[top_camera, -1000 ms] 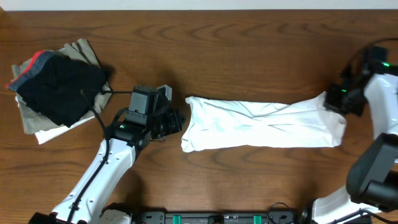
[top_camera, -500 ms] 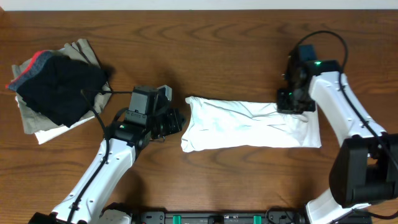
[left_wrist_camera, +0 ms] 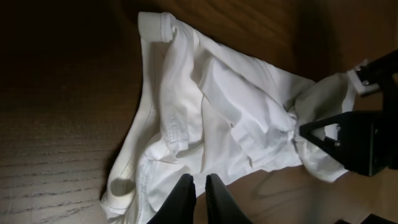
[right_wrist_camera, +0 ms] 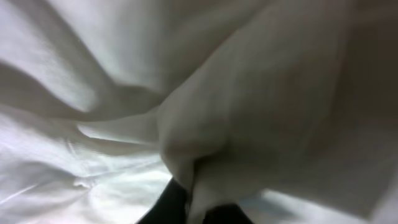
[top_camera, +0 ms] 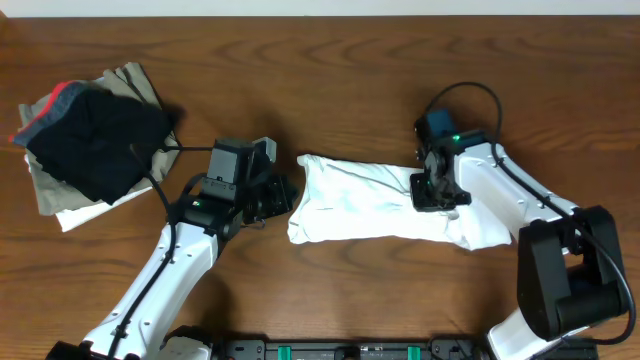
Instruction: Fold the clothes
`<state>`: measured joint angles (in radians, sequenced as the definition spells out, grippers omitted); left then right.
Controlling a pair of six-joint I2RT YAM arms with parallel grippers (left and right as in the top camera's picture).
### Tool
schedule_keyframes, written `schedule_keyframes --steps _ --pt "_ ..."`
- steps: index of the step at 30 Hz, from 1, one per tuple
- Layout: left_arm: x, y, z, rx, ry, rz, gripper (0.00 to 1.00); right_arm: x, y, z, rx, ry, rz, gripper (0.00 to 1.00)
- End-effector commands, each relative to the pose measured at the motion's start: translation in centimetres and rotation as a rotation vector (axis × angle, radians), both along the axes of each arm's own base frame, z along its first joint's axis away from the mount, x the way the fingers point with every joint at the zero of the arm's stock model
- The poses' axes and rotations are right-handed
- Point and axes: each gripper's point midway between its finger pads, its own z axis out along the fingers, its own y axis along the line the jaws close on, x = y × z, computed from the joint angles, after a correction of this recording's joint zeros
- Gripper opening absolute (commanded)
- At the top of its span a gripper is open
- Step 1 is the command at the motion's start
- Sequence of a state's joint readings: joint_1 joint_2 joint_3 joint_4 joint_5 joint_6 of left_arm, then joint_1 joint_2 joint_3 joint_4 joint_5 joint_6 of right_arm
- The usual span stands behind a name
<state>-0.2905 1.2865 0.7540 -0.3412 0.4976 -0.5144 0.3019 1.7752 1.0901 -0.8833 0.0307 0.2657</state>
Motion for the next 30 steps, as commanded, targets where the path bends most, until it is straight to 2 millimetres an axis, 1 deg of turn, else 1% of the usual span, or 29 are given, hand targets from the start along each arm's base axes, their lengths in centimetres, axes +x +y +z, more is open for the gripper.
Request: schedule_keyframes --steps 1,6,13,17,20,22,24,26,27,30 --pt "-0.1 0.1 0.2 0.005 -0.012 -0.017 0.11 0.0 0.3 0.1 0.002 -0.026 -0.005 0.15" --pt "-0.2 0.8 -0.4 0.046 0.003 0.007 0.11 1.1 0.7 0.4 0.019 -0.067 -0.004 0.17" --pt "-0.6 1.1 -0.8 0.061 0.024 0.011 0.11 1.8 2.5 1.6 0.109 -0.090 0.059 0.20" --pt "-0.6 1.1 -0.8 0.061 0.023 0.012 0.12 2.1 3.9 3.4 0.168 -0.140 0.146 0.20" --pt "-0.5 1.3 -0.9 0.075 0.021 0.021 0.11 2.7 4.8 5.7 0.201 -0.224 0.198 0.22" --pt "-0.4 1.6 -1.0 0.091 0.022 0.030 0.11 3.1 5.2 7.6 0.218 -0.293 0.209 0.24" --pt "-0.4 1.7 -1.1 0.093 0.023 0.032 0.11 3.7 4.6 9.3 0.202 -0.360 0.196 0.25" --pt "-0.4 1.7 -1.1 0.093 0.023 0.032 0.11 4.2 3.3 10.3 0.159 -0.405 0.134 0.36" --pt "-0.4 1.7 -1.1 0.093 0.023 0.032 0.11 4.4 2.5 10.6 0.135 -0.419 0.103 0.40" --pt "-0.4 1.7 -1.1 0.093 0.023 0.032 0.11 4.4 1.4 10.3 0.106 -0.411 0.072 0.43"
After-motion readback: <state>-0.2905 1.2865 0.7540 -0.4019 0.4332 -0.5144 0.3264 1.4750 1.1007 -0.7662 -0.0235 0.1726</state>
